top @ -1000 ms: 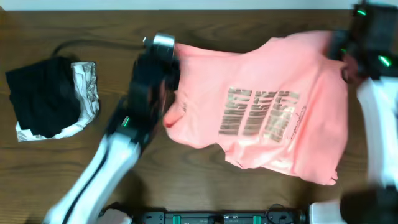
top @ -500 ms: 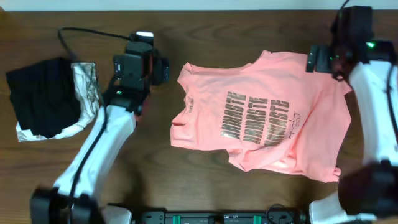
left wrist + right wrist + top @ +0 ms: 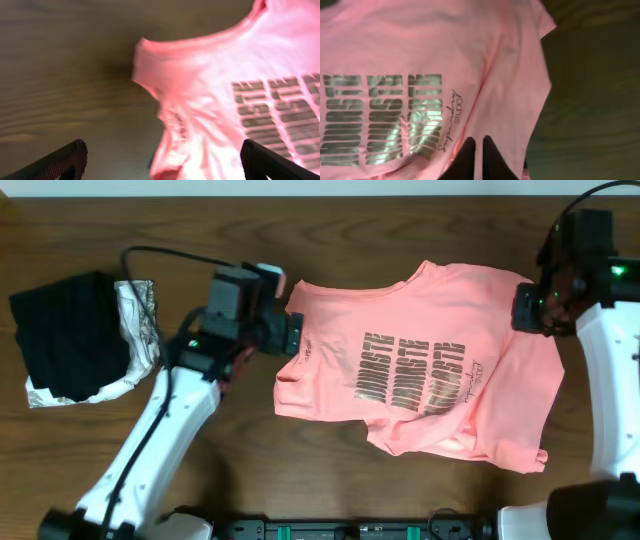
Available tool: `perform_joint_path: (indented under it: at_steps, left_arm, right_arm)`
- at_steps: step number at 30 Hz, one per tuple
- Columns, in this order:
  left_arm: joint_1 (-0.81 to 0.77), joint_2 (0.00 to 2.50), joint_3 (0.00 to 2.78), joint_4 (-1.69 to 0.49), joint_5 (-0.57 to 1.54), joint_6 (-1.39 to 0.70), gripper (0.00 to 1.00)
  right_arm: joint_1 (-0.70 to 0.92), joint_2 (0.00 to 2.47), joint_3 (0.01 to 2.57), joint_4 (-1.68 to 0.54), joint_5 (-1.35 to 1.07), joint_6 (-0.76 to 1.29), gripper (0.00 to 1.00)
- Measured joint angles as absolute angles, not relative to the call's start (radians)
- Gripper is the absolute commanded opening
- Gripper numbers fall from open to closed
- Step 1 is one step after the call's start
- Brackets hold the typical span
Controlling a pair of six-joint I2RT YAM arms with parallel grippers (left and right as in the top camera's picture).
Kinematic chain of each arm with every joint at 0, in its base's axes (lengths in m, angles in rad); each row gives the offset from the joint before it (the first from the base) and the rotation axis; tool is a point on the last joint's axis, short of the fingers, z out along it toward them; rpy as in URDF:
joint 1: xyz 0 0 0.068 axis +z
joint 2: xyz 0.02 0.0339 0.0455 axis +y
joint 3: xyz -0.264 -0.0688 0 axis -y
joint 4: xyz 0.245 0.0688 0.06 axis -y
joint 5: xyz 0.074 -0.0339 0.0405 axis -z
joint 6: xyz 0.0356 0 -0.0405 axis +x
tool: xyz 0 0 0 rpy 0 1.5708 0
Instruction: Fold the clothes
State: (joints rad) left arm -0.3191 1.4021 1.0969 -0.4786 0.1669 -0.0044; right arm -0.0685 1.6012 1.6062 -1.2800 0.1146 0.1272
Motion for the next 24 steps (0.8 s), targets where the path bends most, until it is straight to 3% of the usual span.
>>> perform_joint_path:
  at_steps: [5,12,24]
  left_arm:
    - [-0.353,1.535,1.097,-0.424,0.221,-0.005,0.98]
    - [-0.377,1.73,1.097,-0.286,0.241,-0.008,0.98]
    - [-0.377,1.877,1.097,-0.17,0.281,-0.026,0.98]
  right_arm:
    - [-0.068,1.661,1.542,-1.263,0.104,0.133,0.1]
    - [-0.068,1.76,1.474,-1.251,0.098,0.141,0.04]
    - [-0.068,1.781,1.462,-1.243,0.075,0.142,0.04]
